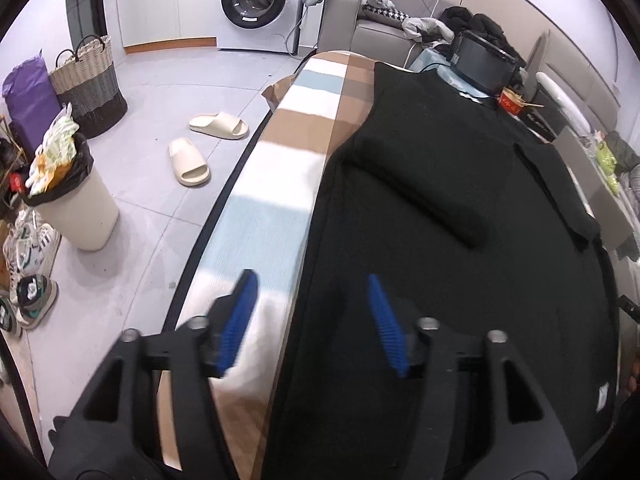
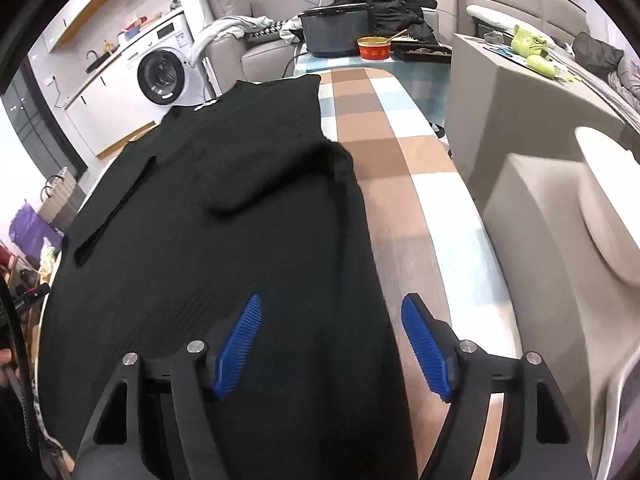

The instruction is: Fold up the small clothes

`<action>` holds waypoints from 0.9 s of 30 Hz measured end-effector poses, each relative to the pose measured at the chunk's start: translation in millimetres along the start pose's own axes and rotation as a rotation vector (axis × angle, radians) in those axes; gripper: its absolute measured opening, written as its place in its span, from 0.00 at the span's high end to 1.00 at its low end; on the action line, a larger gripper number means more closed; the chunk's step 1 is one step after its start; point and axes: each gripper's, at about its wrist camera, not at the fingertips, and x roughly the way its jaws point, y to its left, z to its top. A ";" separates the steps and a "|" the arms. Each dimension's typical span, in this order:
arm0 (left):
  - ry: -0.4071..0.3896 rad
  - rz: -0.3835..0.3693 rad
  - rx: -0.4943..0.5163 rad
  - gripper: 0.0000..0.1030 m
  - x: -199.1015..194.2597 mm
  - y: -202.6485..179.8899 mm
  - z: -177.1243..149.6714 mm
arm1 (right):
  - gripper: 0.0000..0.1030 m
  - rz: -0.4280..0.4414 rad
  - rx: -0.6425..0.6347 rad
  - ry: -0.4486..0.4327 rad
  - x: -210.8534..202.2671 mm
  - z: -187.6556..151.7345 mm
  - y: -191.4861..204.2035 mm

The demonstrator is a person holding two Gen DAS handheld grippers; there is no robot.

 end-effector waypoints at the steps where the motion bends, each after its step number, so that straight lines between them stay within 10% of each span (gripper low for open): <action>1: -0.004 -0.010 0.002 0.33 -8.4 1.7 -8.2 | 0.19 -0.005 -0.004 -0.006 -5.6 -6.3 0.2; 10: -0.118 -0.022 0.039 0.18 -69.7 3.3 -79.2 | 0.15 0.029 -0.023 -0.057 -45.9 -69.8 -4.3; 27: -0.044 -0.028 0.118 0.18 -111.0 11.2 -155.6 | 0.14 0.080 -0.049 -0.043 -70.3 -134.9 -32.4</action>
